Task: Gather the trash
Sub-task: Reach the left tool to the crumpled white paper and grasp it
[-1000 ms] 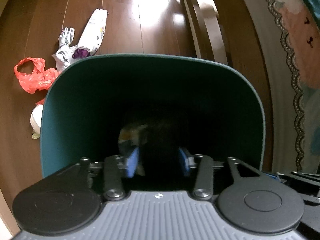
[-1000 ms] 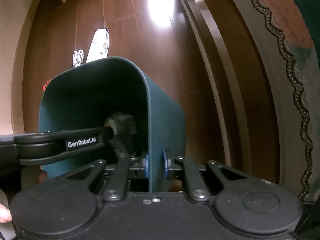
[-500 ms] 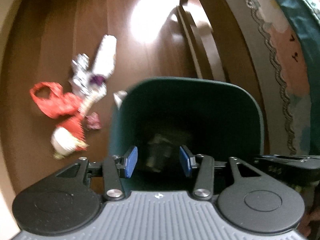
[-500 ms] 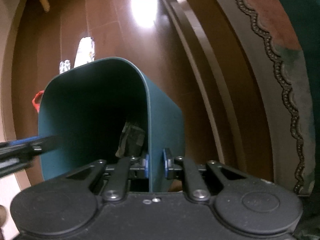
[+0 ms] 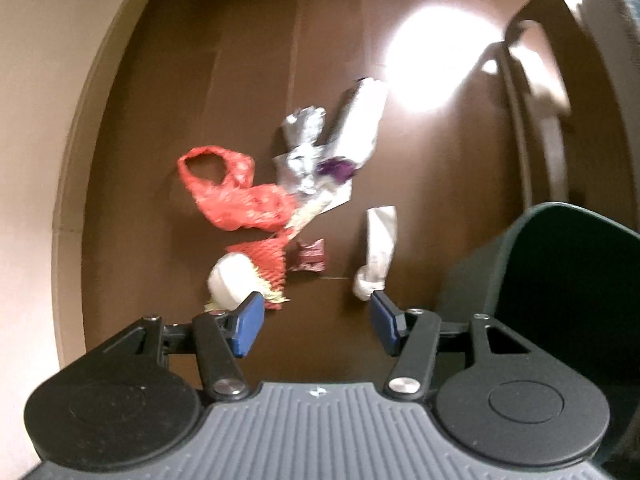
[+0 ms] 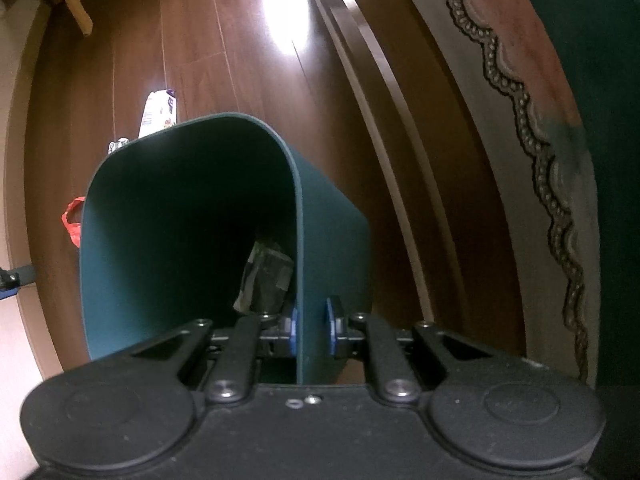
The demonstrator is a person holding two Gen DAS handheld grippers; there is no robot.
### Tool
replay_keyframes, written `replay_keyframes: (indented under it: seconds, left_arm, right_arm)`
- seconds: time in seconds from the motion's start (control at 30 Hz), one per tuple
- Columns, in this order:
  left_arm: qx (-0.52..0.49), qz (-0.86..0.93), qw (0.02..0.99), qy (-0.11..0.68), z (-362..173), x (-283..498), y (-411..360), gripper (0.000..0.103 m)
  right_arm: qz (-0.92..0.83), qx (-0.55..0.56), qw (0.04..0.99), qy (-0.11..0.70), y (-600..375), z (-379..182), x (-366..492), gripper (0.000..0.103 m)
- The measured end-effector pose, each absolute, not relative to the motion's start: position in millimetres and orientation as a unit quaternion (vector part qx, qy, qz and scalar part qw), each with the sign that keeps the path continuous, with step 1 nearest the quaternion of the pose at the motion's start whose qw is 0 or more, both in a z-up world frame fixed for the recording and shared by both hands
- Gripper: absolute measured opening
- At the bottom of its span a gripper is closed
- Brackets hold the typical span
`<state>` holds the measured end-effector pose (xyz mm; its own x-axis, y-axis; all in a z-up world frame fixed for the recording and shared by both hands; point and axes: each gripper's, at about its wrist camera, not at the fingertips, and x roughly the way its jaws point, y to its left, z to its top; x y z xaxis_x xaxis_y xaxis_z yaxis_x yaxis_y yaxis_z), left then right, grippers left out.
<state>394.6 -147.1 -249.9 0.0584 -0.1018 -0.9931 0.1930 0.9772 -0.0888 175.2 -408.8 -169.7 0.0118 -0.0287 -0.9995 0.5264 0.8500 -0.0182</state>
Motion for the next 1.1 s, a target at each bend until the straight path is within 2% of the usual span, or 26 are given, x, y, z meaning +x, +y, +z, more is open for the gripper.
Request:
replay_keyframes:
  seconds: [0.1, 0.13, 0.23, 0.37, 0.47, 0.57, 0.8, 0.93, 1.1]
  left_arm:
    - [0.046, -0.108, 0.721, 0.683, -271, 397, -141, 0.062]
    - [0.055, -0.113, 0.718, 0.685, -279, 398, -140, 0.066]
    - [0.060, -0.137, 0.701, 0.697, -311, 398, -147, 0.066]
    - [0.056, -0.166, 0.689, 0.703, -367, 401, -178, 0.066]
    - [0.039, -0.173, 0.679, 0.713, -408, 404, -199, 0.066]
    - [0.069, -0.185, 0.672, 0.714, -446, 406, -223, 0.066]
    - [0.106, -0.203, 0.668, 0.708, -505, 409, -259, 0.066]
    - [0.131, -0.218, 0.664, 0.703, -534, 403, -276, 0.066]
    - [0.158, -0.236, 0.671, 0.685, -550, 392, -290, 0.065]
  right_arm:
    - [-0.203, 0.178, 0.689, 0.673, -415, -173, 176, 0.012]
    - [-0.205, 0.180, 0.688, 0.673, -415, -174, 176, 0.012]
    - [-0.211, 0.191, 0.679, 0.676, -419, -181, 174, 0.011]
    - [-0.226, 0.199, 0.683, 0.665, -426, -181, 169, 0.005]
    - [-0.237, 0.204, 0.693, 0.650, -434, -180, 168, 0.005]
    - [-0.238, 0.206, 0.691, 0.651, -442, -180, 169, 0.006]
    - [-0.258, 0.139, 0.667, 0.685, -450, -218, 156, 0.008]
    - [-0.251, 0.121, 0.667, 0.690, -455, -237, 163, 0.015]
    - [-0.230, 0.143, 0.651, 0.709, -453, -266, 153, 0.009]
